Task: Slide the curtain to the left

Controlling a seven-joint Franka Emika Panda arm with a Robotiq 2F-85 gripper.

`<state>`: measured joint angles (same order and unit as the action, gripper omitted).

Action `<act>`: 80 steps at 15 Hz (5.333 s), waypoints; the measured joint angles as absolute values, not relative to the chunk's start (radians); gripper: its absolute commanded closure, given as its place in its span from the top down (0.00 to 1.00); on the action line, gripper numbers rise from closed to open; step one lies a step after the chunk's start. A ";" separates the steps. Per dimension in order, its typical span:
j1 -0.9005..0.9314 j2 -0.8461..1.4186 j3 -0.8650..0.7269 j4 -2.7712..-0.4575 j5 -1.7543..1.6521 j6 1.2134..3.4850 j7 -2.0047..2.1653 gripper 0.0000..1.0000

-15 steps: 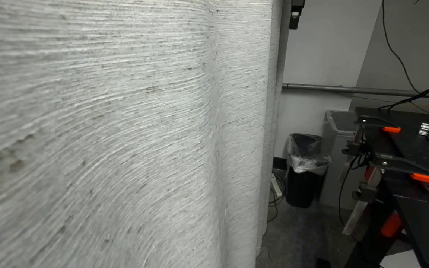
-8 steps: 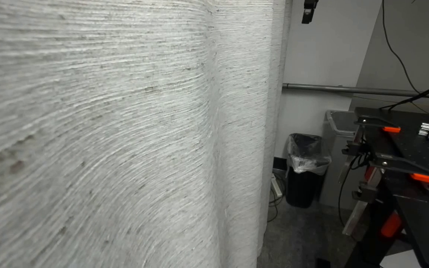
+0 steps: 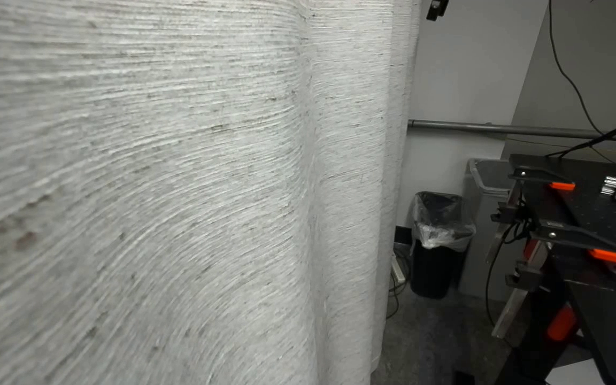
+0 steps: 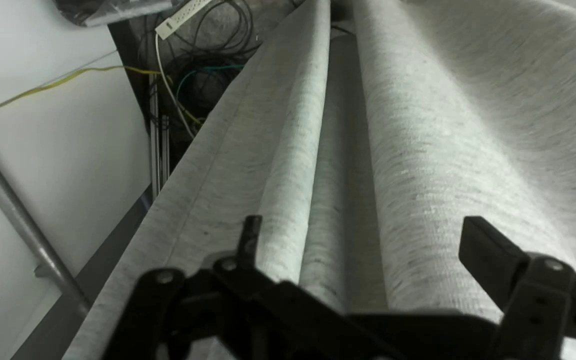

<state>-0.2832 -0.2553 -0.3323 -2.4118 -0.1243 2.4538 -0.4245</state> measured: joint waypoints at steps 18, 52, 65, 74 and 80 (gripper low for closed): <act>-0.265 -0.355 -0.461 -2.367 -0.041 2.821 -0.436 0.96; 0.117 -0.193 -0.480 -2.396 0.101 3.112 -0.505 0.01; 0.310 -0.527 -0.257 -2.687 0.101 3.156 -0.472 0.01; 0.493 -0.562 -0.115 -2.726 0.102 3.161 -0.321 0.01; 0.617 -0.529 -0.009 -2.710 0.102 3.162 -0.206 0.01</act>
